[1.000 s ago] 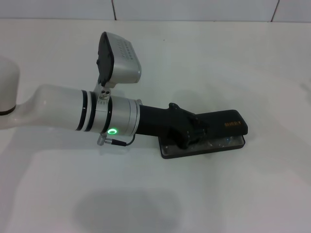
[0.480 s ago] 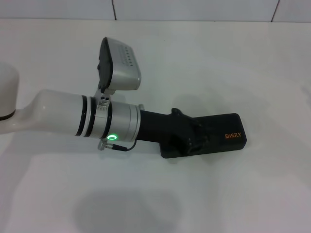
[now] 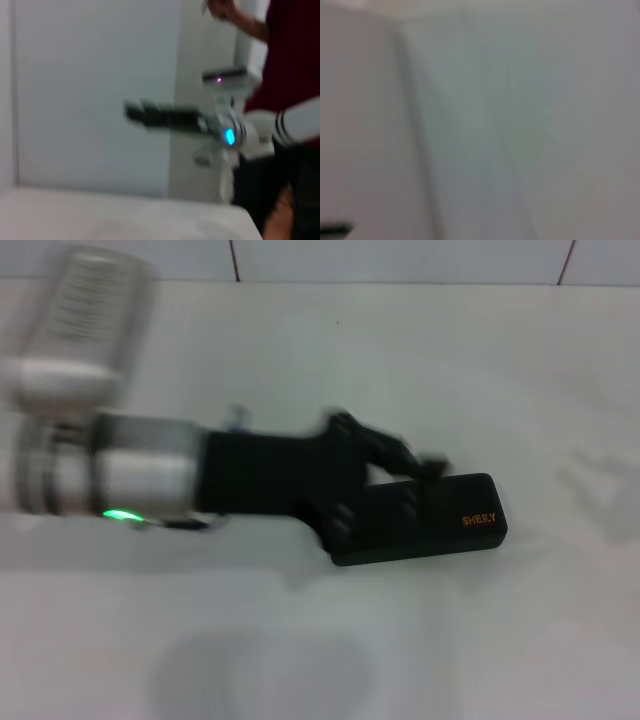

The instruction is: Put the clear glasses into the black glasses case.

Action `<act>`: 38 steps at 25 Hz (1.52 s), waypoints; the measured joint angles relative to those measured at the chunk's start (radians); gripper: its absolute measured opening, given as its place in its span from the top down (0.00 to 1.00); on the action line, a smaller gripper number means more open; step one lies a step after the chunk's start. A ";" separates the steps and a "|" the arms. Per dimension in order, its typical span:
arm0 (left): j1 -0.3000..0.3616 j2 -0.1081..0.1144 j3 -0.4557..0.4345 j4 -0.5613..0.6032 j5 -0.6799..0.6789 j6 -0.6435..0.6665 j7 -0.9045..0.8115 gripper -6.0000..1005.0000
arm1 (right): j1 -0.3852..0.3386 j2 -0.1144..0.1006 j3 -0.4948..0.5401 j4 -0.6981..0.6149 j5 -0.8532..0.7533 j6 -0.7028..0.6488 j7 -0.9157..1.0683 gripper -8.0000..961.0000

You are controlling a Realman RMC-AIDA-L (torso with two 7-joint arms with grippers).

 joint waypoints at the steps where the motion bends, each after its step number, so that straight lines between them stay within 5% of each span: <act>1: 0.019 -0.001 -0.048 0.020 -0.006 0.035 -0.008 0.79 | 0.006 0.002 -0.019 -0.001 -0.016 -0.020 -0.022 0.67; 7: 0.051 0.016 -0.272 -0.028 -0.008 0.187 -0.058 0.79 | 0.047 0.007 -0.236 0.022 -0.036 -0.018 -0.083 0.67; 15: 0.067 0.032 -0.301 -0.126 0.010 0.264 0.008 0.75 | 0.127 0.015 -0.445 0.100 -0.034 0.025 -0.158 0.64; 19: 0.068 0.048 -0.301 -0.148 0.023 0.327 -0.024 0.59 | 0.161 0.018 -0.524 0.114 -0.028 0.033 -0.160 0.55; 24: 0.077 0.052 -0.305 -0.176 0.021 0.360 -0.012 0.43 | 0.178 0.017 -0.550 0.117 -0.024 0.027 -0.154 0.30; 38: 0.085 0.050 -0.338 -0.178 0.037 0.355 0.007 0.27 | 0.213 0.017 -0.586 0.120 -0.026 0.015 -0.141 0.30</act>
